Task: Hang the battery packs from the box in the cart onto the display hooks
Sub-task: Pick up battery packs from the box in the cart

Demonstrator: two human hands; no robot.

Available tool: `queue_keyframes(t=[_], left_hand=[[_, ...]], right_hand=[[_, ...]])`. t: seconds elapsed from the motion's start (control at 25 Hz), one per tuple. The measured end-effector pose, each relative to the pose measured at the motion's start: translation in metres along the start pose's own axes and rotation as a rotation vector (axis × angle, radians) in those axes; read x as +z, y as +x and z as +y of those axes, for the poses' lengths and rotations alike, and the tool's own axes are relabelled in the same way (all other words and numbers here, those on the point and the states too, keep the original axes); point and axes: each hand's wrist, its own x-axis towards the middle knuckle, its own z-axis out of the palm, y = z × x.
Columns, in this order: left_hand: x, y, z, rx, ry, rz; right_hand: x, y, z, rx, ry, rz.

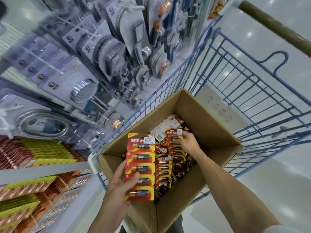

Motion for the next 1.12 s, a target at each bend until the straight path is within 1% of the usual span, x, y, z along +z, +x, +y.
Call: queue_keyframes(t=[0.2, 0.36, 0.44, 0.56, 0.64, 0.72, 0.84, 0.96, 1.12], left_hand=[[-0.008, -0.027, 0.011, 0.087, -0.064, 0.021], [-0.029, -0.061, 0.021, 0.196, -0.126, -0.019], [-0.046, -0.086, 0.026, 0.247, -0.159, -0.047], [-0.088, -0.131, 0.03, 0.365, -0.237, -0.046], [-0.124, -0.163, 0.028, 0.461, -0.267, -0.039], [-0.165, -0.195, 0.024, 0.549, -0.31, -0.021], [-0.237, -0.247, 0.012, 0.662, -0.365, 0.011], [-0.307, -0.295, -0.01, 0.757, -0.418, 0.106], [-0.389, -0.355, -0.035, 0.832, -0.566, 0.265]], right_hand=[[-0.022, -0.09, -0.049, 0.056, 0.447, -0.077], [-0.016, -0.177, -0.094, -0.031, 0.653, -0.194], [-0.002, -0.216, -0.113, -0.079, 0.687, -0.219], [0.037, -0.279, -0.142, -0.158, 0.673, -0.322], [0.068, -0.318, -0.156, -0.172, 0.65, -0.391], [0.106, -0.356, -0.166, -0.203, 0.596, -0.485], [0.176, -0.412, -0.169, -0.234, 0.471, -0.571], [0.249, -0.464, -0.168, -0.232, 0.368, -0.651], [0.34, -0.526, -0.176, -0.263, 0.248, -0.789]])
